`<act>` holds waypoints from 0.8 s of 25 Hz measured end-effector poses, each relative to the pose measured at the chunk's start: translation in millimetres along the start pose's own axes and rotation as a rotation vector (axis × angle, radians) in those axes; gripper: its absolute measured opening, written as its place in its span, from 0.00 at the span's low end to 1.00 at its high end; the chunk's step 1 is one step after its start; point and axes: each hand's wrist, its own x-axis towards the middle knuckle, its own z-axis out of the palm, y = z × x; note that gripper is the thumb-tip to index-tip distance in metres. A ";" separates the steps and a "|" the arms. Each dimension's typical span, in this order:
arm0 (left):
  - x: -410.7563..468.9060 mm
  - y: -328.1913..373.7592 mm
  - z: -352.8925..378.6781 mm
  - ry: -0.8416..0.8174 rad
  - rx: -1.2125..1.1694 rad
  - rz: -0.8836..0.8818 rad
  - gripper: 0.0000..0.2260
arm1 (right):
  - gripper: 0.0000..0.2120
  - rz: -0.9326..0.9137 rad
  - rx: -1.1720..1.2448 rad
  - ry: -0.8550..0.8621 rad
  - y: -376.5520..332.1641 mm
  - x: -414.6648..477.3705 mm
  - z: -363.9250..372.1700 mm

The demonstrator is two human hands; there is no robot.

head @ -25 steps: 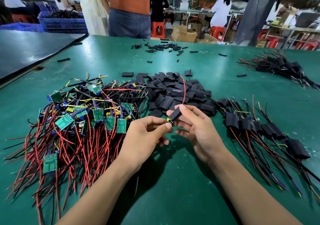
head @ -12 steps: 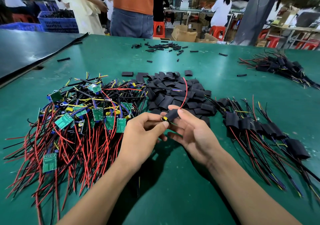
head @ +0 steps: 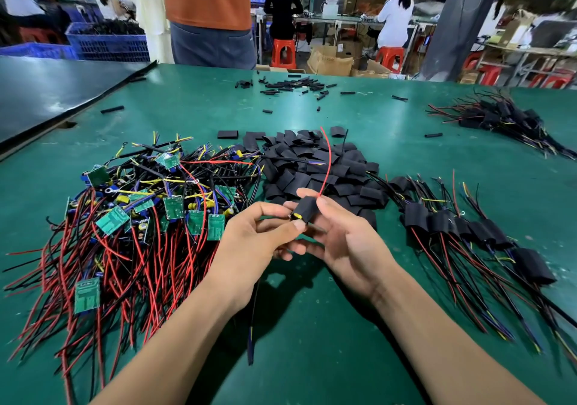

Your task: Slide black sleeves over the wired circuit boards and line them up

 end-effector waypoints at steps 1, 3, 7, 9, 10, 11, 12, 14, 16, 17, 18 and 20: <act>0.7 1.0 0.2 -0.007 -0.028 -0.026 0.06 | 0.15 -0.024 -0.014 0.018 -0.8 0.2 -0.5; 1.8 1.8 0.8 -0.013 -0.061 -0.062 0.04 | 0.14 -0.055 -0.021 0.031 -3.7 -0.1 -1.1; 0.7 -0.1 1.6 0.014 -0.065 -0.040 0.06 | 0.16 -0.044 -0.003 0.009 -5.5 -1.8 2.1; 0.6 -0.4 1.2 0.051 -0.056 0.004 0.05 | 0.15 -0.041 -0.012 0.000 -4.3 -2.1 3.6; 1.0 -0.4 1.1 0.064 -0.055 0.022 0.05 | 0.15 -0.041 -0.016 -0.002 -3.8 -2.0 4.1; 1.3 -0.5 1.0 0.070 -0.056 0.033 0.04 | 0.14 -0.041 -0.019 -0.003 -3.5 -2.3 4.4; 1.3 -0.9 1.1 0.071 -0.056 0.041 0.04 | 0.14 -0.039 -0.022 -0.003 -3.1 -2.5 4.6; 0.9 -1.0 1.6 0.073 -0.047 0.058 0.03 | 0.14 -0.038 -0.030 -0.001 -2.6 -2.6 4.8; 0.9 -0.6 2.0 0.081 -0.040 0.064 0.03 | 0.14 -0.034 -0.040 0.003 -2.0 -2.1 5.2; 1.0 -0.1 1.6 0.081 -0.045 0.056 0.03 | 0.14 -0.030 -0.040 0.006 -1.8 -1.7 5.6; 1.3 0.2 1.2 0.074 -0.054 0.036 0.03 | 0.14 -0.029 -0.036 0.012 -1.8 -1.4 6.1; 1.8 0.1 0.7 0.036 -0.069 -0.023 0.06 | 0.14 -0.036 -0.022 0.023 -2.3 -1.0 6.9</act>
